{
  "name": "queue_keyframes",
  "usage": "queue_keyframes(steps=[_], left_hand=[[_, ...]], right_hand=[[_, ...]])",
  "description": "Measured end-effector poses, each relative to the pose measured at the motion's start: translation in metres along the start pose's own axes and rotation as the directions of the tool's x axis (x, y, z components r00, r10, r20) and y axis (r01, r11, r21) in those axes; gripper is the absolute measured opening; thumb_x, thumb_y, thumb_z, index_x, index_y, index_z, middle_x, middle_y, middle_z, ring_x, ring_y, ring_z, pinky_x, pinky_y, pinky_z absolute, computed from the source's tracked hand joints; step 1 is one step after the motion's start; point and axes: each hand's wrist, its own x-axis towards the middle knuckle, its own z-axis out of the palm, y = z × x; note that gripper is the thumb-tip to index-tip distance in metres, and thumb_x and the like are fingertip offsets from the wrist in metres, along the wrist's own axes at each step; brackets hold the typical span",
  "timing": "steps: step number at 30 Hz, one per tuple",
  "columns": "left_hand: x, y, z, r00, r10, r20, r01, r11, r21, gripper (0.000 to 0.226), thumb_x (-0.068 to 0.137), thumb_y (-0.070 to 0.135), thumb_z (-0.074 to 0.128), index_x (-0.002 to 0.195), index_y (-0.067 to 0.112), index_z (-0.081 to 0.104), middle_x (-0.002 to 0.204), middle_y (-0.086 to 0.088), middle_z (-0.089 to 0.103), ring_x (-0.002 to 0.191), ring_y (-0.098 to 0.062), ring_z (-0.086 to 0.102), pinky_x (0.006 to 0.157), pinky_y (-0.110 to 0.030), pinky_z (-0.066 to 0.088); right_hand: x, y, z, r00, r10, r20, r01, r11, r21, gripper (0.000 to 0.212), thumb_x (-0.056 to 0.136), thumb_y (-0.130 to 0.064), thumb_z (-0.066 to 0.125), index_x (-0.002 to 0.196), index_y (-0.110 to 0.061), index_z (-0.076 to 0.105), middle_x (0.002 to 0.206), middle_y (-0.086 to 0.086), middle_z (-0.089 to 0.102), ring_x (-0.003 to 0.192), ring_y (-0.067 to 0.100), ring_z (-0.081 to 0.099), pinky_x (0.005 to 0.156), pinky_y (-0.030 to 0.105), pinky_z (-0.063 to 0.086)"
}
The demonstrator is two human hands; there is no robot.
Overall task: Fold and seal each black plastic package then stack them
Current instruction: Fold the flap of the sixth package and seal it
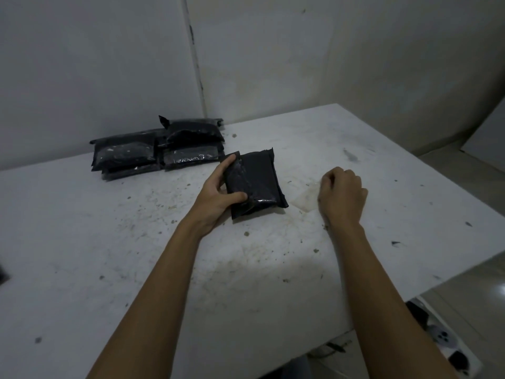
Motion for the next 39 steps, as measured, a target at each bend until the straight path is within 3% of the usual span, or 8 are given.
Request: queue_keyframes(steps=[10, 14, 20, 23, 29, 34, 37, 39], left_hand=[[-0.007, -0.001, -0.004, 0.994, 0.069, -0.090, -0.074, 0.995, -0.060, 0.088, 0.084, -0.024, 0.064, 0.152, 0.030, 0.047, 0.148, -0.009, 0.049, 0.128, -0.031, 0.061, 0.098, -0.047, 0.058], [-0.020, -0.002, -0.026, 0.984, 0.106, -0.140, -0.115, 0.991, -0.061, 0.089, 0.081, -0.019, 0.069, 0.151, 0.031, 0.048, 0.154, -0.008, 0.046, 0.136, -0.030, 0.055, 0.105, -0.055, 0.053], [-0.056, 0.005, -0.075, 0.964, 0.144, -0.222, -0.142, 0.990, 0.024, 0.087, 0.085, -0.022, 0.064, 0.148, 0.036, 0.051, 0.155, -0.006, 0.044, 0.138, -0.030, 0.052, 0.104, -0.053, 0.054], [-0.077, 0.012, -0.100, 0.962, 0.143, -0.232, -0.123, 0.987, 0.101, 0.086, 0.086, -0.021, 0.065, 0.150, 0.034, 0.048, 0.154, -0.003, 0.044, 0.136, -0.028, 0.054, 0.100, -0.042, 0.058], [-0.113, 0.028, -0.143, 0.983, 0.056, -0.176, 0.025, 0.904, 0.427, 0.083, 0.087, -0.006, 0.075, 0.153, 0.034, 0.044, 0.138, 0.006, 0.054, 0.118, -0.015, 0.064, 0.086, -0.018, 0.058], [-0.127, 0.036, -0.178, 0.983, 0.012, -0.182, 0.130, 0.656, 0.743, 0.084, 0.086, 0.027, 0.084, 0.155, 0.038, 0.037, 0.136, 0.002, 0.053, 0.111, -0.019, 0.063, 0.093, -0.033, 0.054], [-0.129, 0.041, -0.181, 0.979, -0.051, -0.195, 0.196, 0.474, 0.858, 0.092, 0.082, 0.054, 0.079, 0.159, 0.037, 0.030, 0.129, -0.002, 0.043, 0.101, -0.019, 0.056, 0.090, -0.033, 0.048], [-0.129, 0.041, -0.180, 0.973, -0.071, -0.217, 0.228, 0.359, 0.905, 0.102, 0.070, 0.076, 0.062, 0.159, 0.038, 0.029, 0.134, -0.002, 0.030, 0.116, -0.024, 0.049, 0.103, -0.041, 0.047]], right_hand=[[-0.011, -0.022, -0.019, 0.955, -0.294, -0.028, 0.284, 0.887, 0.365, 0.013, 0.101, -0.014, 0.049, 0.091, -0.017, 0.055, 0.088, -0.002, 0.059, 0.083, 0.018, 0.054, 0.083, 0.045, 0.049], [-0.015, -0.048, -0.036, 0.899, -0.436, 0.027, 0.364, 0.782, 0.506, 0.011, 0.103, -0.012, 0.050, 0.094, -0.013, 0.057, 0.087, -0.001, 0.059, 0.079, 0.015, 0.055, 0.072, 0.030, 0.047], [-0.038, -0.088, -0.045, 0.880, -0.458, 0.129, 0.230, 0.647, 0.727, 0.009, 0.095, -0.002, 0.058, 0.095, -0.010, 0.062, 0.082, 0.017, 0.060, 0.069, 0.018, 0.053, 0.063, 0.022, 0.045], [-0.054, -0.108, -0.042, 0.865, -0.457, 0.207, 0.141, 0.617, 0.775, 0.015, 0.086, 0.002, 0.064, 0.094, -0.010, 0.064, 0.075, 0.008, 0.055, 0.066, 0.006, 0.047, 0.063, 0.015, 0.041], [-0.083, -0.156, -0.031, 0.769, -0.550, 0.327, 0.002, 0.514, 0.858, 0.021, 0.088, 0.002, 0.068, 0.104, -0.010, 0.062, 0.074, 0.008, 0.058, 0.068, 0.012, 0.054, 0.071, 0.027, 0.050], [-0.105, -0.198, -0.029, 0.734, -0.590, 0.336, -0.101, 0.395, 0.913, 0.031, 0.084, 0.012, 0.067, 0.105, -0.010, 0.061, 0.078, 0.002, 0.057, 0.073, 0.019, 0.060, 0.085, 0.048, 0.059], [-0.119, -0.218, -0.024, 0.701, -0.634, 0.328, -0.114, 0.354, 0.928, 0.033, 0.088, 0.011, 0.063, 0.108, -0.016, 0.063, 0.086, 0.000, 0.061, 0.078, 0.020, 0.064, 0.080, 0.049, 0.061], [-0.126, -0.227, -0.022, 0.673, -0.658, 0.337, -0.132, 0.342, 0.931, 0.033, 0.091, 0.008, 0.064, 0.112, -0.018, 0.065, 0.090, 0.005, 0.062, 0.076, 0.022, 0.064, 0.068, 0.046, 0.061]])
